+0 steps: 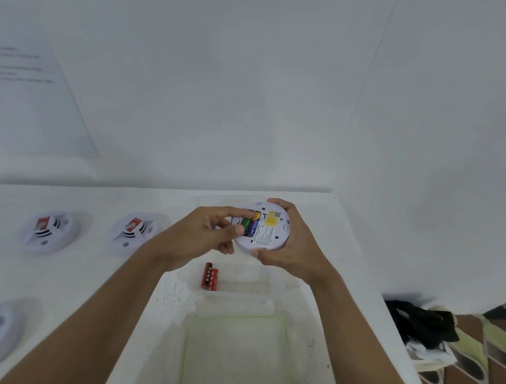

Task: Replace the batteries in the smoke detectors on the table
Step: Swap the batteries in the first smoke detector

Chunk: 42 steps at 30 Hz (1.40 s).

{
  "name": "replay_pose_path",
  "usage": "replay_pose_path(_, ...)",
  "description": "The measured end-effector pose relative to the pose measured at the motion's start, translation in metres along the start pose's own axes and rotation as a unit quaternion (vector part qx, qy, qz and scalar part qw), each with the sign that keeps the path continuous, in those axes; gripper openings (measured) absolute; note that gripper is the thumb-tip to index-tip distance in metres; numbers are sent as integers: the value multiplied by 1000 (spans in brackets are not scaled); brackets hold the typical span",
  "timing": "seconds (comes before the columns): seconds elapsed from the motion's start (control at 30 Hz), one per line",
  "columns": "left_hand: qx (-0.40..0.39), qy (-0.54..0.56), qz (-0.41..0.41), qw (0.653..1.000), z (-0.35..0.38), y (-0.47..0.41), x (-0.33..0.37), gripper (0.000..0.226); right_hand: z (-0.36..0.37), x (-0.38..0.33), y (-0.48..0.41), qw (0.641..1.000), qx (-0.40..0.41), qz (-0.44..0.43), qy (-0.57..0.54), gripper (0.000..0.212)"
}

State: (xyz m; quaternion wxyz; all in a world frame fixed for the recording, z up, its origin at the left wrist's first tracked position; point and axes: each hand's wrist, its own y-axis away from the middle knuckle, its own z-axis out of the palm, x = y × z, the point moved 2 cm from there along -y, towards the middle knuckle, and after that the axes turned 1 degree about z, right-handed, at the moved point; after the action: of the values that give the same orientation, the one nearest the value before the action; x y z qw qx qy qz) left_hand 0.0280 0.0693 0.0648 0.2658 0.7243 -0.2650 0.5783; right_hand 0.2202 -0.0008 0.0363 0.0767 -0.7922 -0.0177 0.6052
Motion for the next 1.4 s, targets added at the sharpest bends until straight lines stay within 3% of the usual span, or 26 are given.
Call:
replay_pose_path(0.2,40,-33,3,999,15,4,-6,27,0,3,5,1000,1,11,-5,82)
replay_pose_path(0.53,47,53,-1,997,27,18,-5,25,0,-5,15,1000,-22,-1,-17,84)
replay_pose_path(0.9,163,15,40,986,35,54,-5,31,15,-12,27,996,-78,-12,-41,94)
replay_pose_path(1.27,243,145,33,958,5,130,-26,28,76,-16,53,997,-48,-19,-49,93)
replay_pose_path(1.33,269,118,13,956,-10,149,-38,27,87,-18,61,997,-42,-18,-55,93)
replay_pose_path(1.4,285,-19,-24,958,-27,167,-53,24,98,-20,69,998,-39,-16,-56,94)
